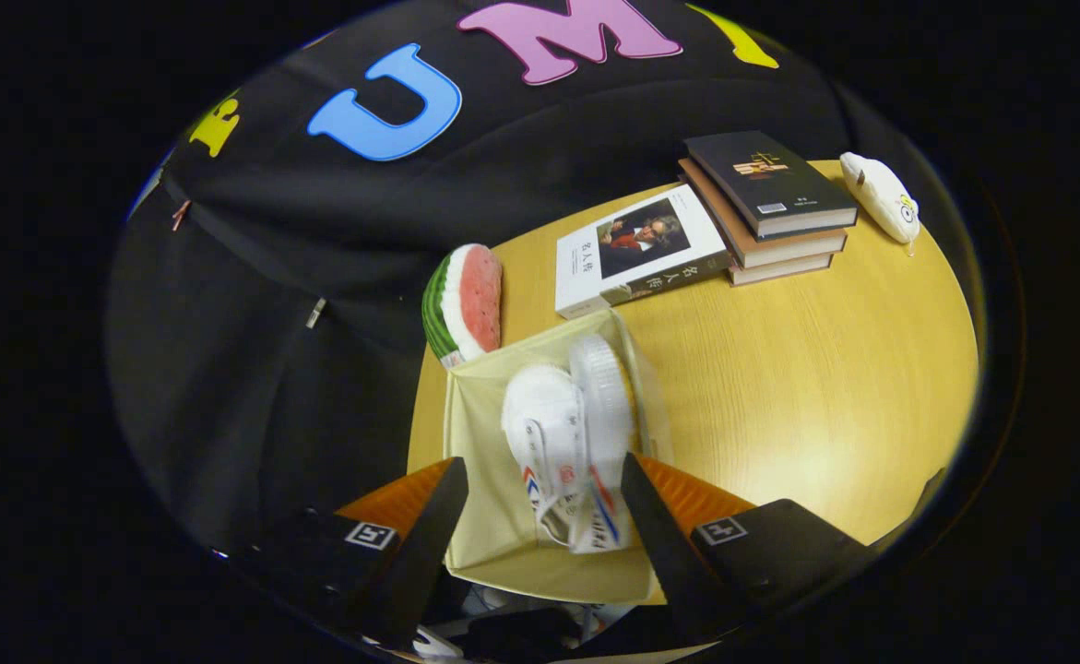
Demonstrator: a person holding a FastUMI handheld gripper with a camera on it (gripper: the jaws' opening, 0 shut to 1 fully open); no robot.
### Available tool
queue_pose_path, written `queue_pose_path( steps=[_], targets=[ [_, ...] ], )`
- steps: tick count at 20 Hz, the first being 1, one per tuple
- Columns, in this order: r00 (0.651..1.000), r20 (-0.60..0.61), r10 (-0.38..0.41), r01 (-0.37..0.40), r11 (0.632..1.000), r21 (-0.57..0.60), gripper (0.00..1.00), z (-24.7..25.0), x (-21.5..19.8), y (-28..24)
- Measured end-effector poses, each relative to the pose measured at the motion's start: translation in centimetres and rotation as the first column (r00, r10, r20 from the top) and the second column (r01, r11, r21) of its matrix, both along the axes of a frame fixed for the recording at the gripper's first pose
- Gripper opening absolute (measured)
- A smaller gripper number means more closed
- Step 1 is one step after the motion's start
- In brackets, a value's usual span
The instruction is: Open the storage box then place both shoes into the box .Put the left shoe in first, then the right shoe, with the right side of both shoes facing outward in a uniform manner.
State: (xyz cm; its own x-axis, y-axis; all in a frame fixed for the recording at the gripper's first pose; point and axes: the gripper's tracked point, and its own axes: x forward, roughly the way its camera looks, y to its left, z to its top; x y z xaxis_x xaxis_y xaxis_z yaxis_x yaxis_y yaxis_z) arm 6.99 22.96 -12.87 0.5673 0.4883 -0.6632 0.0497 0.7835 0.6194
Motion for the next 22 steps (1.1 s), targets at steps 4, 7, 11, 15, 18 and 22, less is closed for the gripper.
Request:
queue_pose_path(
  steps=[4,7,11,15,18,22],
  targets=[
    [0.996,0.083,-0.02,0.025,0.997,-0.069,0.99,1.2,0.1,-3.2],
    [0.983,0.181,-0.029,0.053,0.99,-0.128,0.99,3.2,-0.2,-6.2],
    [0.953,0.295,-0.067,0.125,0.976,-0.181,0.99,6.1,-0.4,-10.7],
    [0.907,0.418,-0.052,0.18,0.945,-0.274,0.99,9.2,-0.6,-15.7],
    [0.847,0.531,-0.003,0.219,0.913,-0.344,0.99,12.0,-0.5,-19.0],
    [0.754,0.655,0.046,0.273,0.885,-0.376,0.99,15.2,-1.0,-22.8]
  ],
)
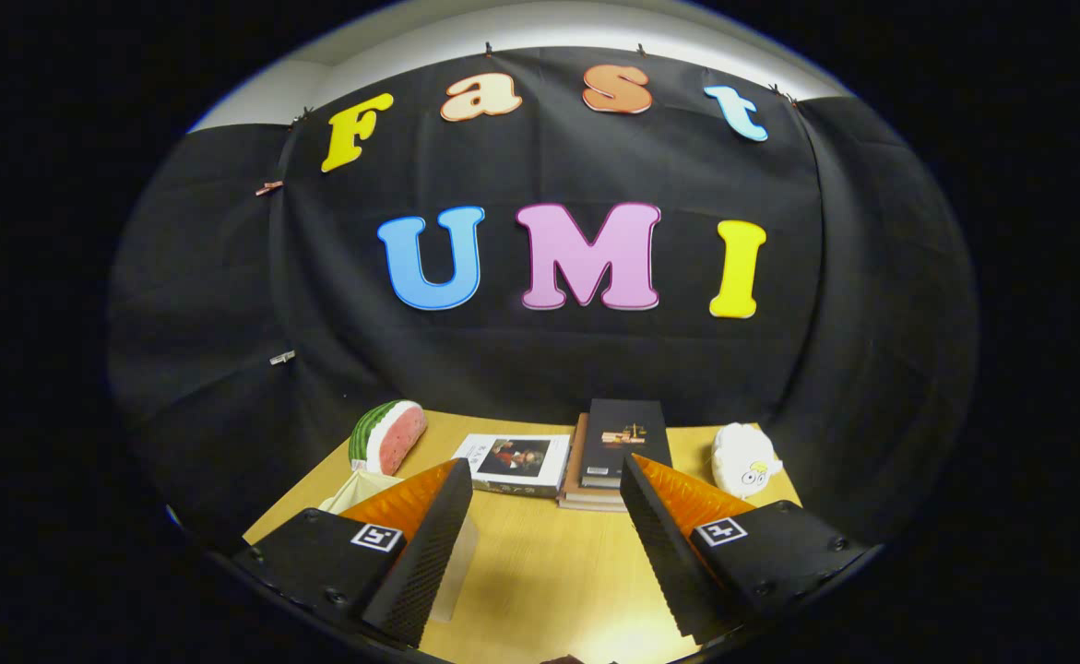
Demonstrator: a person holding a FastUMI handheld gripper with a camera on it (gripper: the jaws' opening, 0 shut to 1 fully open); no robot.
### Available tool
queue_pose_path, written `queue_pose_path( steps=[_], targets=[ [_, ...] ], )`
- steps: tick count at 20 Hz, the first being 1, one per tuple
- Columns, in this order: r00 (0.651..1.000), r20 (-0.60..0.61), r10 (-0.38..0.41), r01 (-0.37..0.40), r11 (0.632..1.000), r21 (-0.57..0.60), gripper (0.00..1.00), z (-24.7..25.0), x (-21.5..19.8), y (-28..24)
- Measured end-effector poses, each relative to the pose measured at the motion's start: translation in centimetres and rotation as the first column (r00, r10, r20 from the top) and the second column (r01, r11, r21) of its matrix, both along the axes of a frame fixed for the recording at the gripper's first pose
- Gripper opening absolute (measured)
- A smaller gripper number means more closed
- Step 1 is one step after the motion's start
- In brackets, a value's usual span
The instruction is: Open the storage box then place both shoes into the box .Put the left shoe in first, then the right shoe, with the right side of both shoes facing outward in a uniform manner.
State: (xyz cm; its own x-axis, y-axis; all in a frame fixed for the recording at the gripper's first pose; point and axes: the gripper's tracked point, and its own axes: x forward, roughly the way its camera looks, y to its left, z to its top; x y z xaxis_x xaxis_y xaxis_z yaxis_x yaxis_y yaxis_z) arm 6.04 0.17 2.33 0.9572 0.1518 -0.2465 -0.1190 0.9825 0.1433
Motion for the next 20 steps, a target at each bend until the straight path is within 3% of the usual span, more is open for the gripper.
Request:
queue_pose_path(
  steps=[6,9,13,20],
  targets=[
    [0.979,0.203,0.023,-0.002,0.995,-0.105,0.98,3.6,-0.6,-4.5],
    [0.963,0.266,0.037,-0.012,0.995,-0.097,0.96,4.3,-1.2,-5.6],
    [0.951,0.307,0.049,-0.033,0.998,-0.06,0.98,3.7,-2.0,-6.7],
    [0.962,0.27,0.033,-0.024,0.999,-0.034,0.98,1.6,-2.6,-7.5]
  ],
)
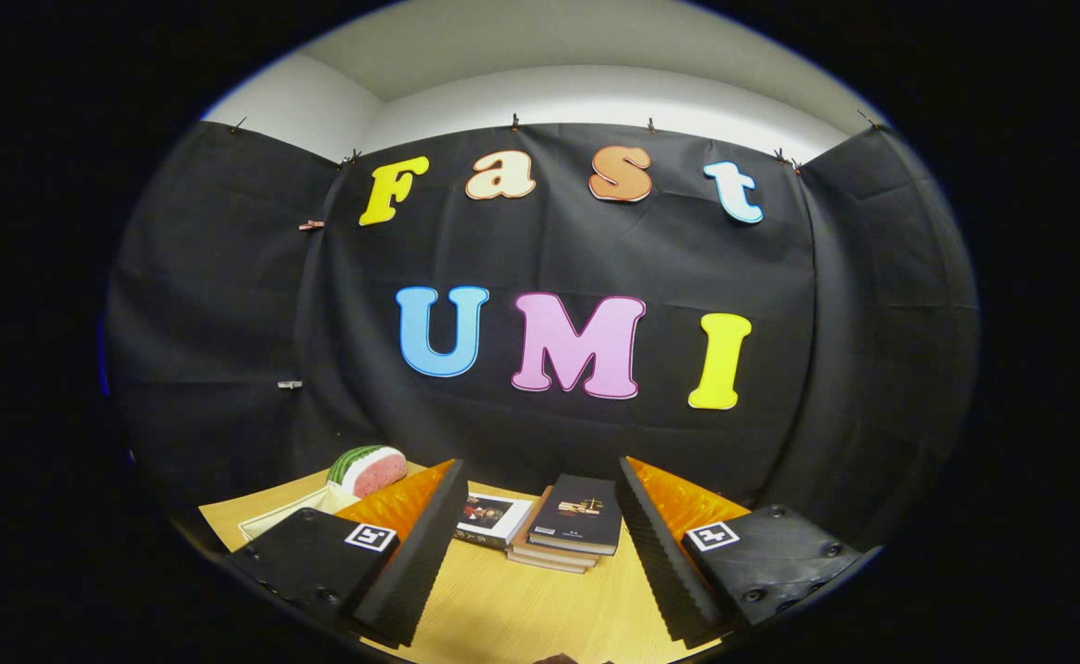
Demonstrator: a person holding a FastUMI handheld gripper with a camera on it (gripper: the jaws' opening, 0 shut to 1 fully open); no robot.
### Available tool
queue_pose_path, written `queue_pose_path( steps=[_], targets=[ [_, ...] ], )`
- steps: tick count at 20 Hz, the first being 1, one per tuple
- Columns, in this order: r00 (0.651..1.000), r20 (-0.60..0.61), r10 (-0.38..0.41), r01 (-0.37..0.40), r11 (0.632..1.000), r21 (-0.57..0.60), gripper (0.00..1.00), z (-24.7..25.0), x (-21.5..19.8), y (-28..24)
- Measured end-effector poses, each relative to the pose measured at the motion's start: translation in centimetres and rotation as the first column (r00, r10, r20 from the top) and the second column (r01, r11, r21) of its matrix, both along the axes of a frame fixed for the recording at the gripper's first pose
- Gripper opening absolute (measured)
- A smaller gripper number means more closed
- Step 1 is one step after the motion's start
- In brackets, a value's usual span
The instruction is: Open the storage box then place both shoes into the box .Put the left shoe in first, then the right shoe, with the right side of both shoes facing outward in a uniform manner.
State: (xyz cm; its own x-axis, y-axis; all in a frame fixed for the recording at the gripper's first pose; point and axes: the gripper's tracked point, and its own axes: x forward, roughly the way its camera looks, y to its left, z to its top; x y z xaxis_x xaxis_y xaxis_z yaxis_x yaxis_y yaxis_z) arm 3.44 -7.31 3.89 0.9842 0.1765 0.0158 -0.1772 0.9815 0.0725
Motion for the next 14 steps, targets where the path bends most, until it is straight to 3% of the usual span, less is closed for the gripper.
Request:
queue_pose_path(
  steps=[6,14],
  targets=[
    [1.0,0.024,0.0,0.0,1.0,0.027,0.98,-1.1,-1.3,0.2],
    [0.997,-0.052,-0.06,0.062,0.998,0.024,0.98,-5.4,-1.7,-1.1]
  ],
)
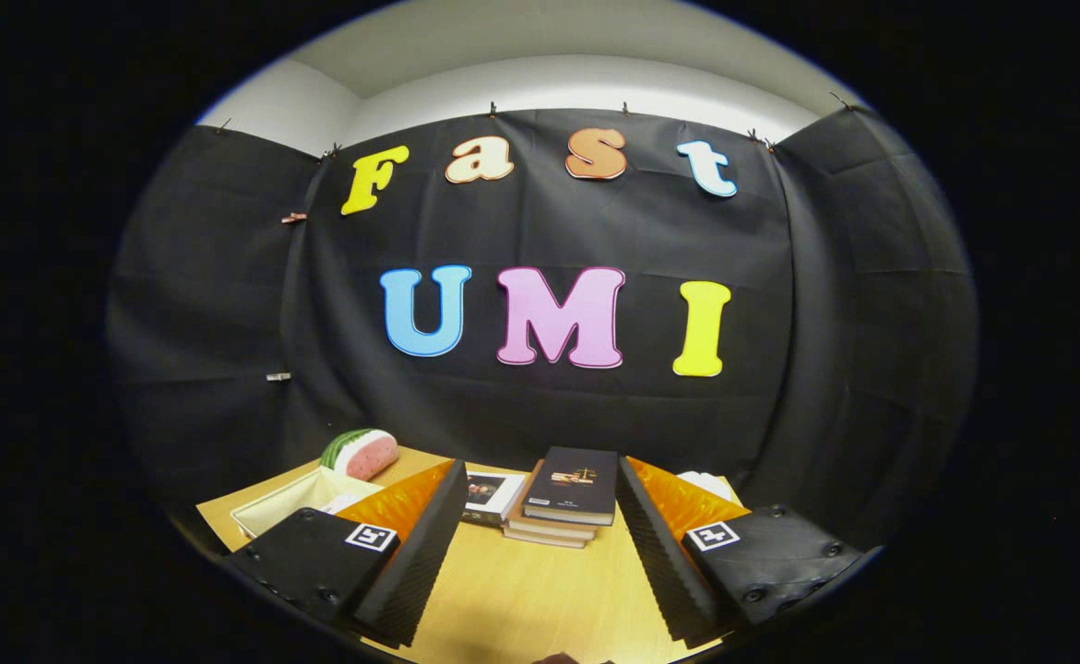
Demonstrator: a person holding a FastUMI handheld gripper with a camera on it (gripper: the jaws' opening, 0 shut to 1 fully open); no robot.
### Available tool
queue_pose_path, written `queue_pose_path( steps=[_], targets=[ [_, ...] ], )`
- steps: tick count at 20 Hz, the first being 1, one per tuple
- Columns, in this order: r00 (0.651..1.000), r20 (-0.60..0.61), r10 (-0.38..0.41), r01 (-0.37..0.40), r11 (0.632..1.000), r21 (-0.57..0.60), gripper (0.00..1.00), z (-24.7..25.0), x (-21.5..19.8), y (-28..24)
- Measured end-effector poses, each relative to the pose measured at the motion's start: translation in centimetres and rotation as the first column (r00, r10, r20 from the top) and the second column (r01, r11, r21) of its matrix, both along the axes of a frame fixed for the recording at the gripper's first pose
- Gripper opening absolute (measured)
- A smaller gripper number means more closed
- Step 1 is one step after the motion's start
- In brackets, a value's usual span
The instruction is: Open the storage box then place both shoes into the box .Put the left shoe in first, then the right shoe, with the right side of both shoes facing outward in a uniform manner.
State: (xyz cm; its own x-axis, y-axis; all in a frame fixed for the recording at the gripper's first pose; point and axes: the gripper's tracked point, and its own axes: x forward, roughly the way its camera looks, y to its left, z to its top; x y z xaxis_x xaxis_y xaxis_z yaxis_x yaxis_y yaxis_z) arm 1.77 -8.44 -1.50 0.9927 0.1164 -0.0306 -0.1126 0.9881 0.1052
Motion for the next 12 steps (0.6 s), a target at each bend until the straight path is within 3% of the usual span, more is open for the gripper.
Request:
queue_pose_path(
  steps=[12],
  targets=[
    [0.999,-0.023,0.033,-0.034,0.999,-0.03,0.98,-1.8,-0.9,1.1]
  ],
)
